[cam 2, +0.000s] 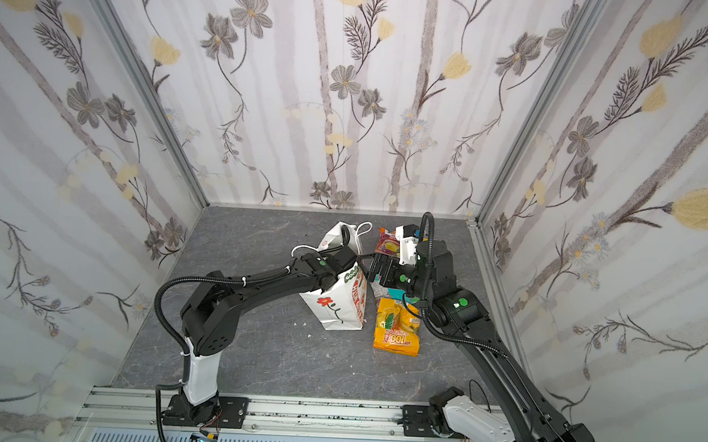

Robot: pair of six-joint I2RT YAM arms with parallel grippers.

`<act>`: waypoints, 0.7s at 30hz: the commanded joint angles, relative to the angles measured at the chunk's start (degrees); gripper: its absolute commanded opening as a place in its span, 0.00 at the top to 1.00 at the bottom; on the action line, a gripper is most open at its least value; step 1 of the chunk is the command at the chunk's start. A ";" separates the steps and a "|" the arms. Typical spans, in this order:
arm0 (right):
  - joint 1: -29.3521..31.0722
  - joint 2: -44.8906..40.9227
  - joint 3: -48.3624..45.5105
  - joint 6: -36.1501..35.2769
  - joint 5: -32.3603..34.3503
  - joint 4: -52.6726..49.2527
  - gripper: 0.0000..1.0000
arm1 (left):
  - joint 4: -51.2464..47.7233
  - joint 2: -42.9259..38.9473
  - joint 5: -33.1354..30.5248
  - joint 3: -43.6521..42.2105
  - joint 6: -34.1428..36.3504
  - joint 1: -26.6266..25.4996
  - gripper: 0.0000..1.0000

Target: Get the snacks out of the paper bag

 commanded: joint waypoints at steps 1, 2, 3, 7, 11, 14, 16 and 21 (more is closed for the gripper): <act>-1.01 1.86 -0.05 0.15 2.00 3.91 0.01 | -0.05 -1.59 -1.03 -0.17 0.10 -0.15 1.00; -1.39 2.06 -0.70 0.19 1.86 4.02 0.01 | -0.09 -2.13 -0.97 -0.26 0.25 -0.14 1.00; -1.63 2.24 -1.30 0.11 1.64 4.16 0.01 | -0.01 -2.54 -0.88 -0.41 0.36 -0.22 1.00; -2.13 2.73 -3.75 0.07 0.21 4.31 0.01 | 0.11 -4.45 -0.57 -0.57 0.88 -0.33 1.00; -2.49 2.10 -6.23 0.23 -0.16 4.37 0.01 | -0.17 -5.64 -1.03 -0.23 1.11 -0.29 1.00; -2.53 1.24 -7.75 0.56 -0.53 4.61 0.01 | -0.63 -6.41 -1.36 0.58 1.29 -0.29 1.00; -2.55 0.70 -8.25 0.87 -1.14 4.59 0.01 | -1.41 -6.45 -1.64 1.32 1.50 -0.27 1.00; -2.51 -0.61 -7.66 2.04 -4.59 4.44 0.01 | -1.17 -6.26 0.58 2.10 2.34 -0.10 1.00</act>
